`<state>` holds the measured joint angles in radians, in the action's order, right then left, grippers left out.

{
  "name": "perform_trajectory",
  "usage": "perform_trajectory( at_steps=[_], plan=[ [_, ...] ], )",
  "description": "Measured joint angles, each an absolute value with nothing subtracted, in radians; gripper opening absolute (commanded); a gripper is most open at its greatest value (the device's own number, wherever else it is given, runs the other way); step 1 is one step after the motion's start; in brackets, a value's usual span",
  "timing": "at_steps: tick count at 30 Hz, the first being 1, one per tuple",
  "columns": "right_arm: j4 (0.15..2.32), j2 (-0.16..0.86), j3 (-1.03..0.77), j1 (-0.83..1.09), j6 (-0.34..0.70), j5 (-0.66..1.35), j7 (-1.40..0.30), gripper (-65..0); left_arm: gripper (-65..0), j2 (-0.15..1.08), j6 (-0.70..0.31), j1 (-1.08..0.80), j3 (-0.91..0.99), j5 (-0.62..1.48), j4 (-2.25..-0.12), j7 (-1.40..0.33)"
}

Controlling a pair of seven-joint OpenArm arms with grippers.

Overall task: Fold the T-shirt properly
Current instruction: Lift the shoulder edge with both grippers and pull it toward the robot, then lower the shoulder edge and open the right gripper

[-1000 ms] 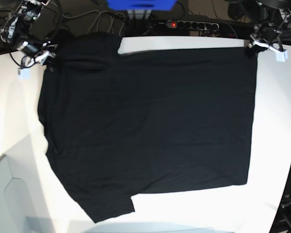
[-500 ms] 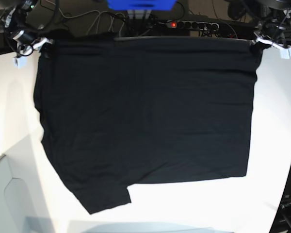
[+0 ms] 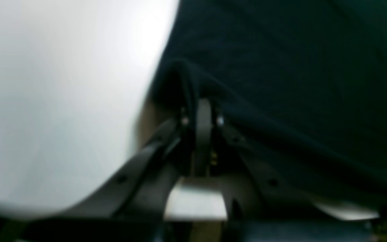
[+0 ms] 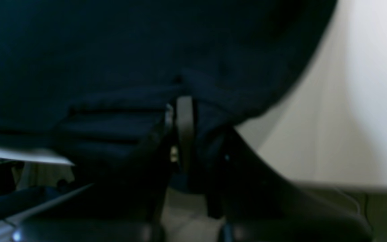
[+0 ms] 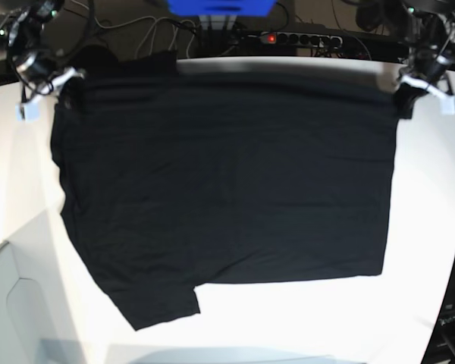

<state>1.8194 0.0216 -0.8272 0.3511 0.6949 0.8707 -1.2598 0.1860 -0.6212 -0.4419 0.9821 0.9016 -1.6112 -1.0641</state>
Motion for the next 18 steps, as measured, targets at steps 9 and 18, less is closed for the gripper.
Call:
perform_trajectory(
  at_steps=[9, 18],
  plan=[
    [1.818, 0.022, -0.77, 0.241, 0.692, 0.871, -1.257, -65.0, -64.9, 0.157, -0.618, -0.305, 0.944, 0.686, -1.61, -1.066],
    [1.789, 0.035, -0.771, 0.16, 0.639, 0.875, -1.253, -65.0, -64.9, 0.152, -0.618, -0.221, 0.946, 0.617, -1.61, -1.058]
  ],
)
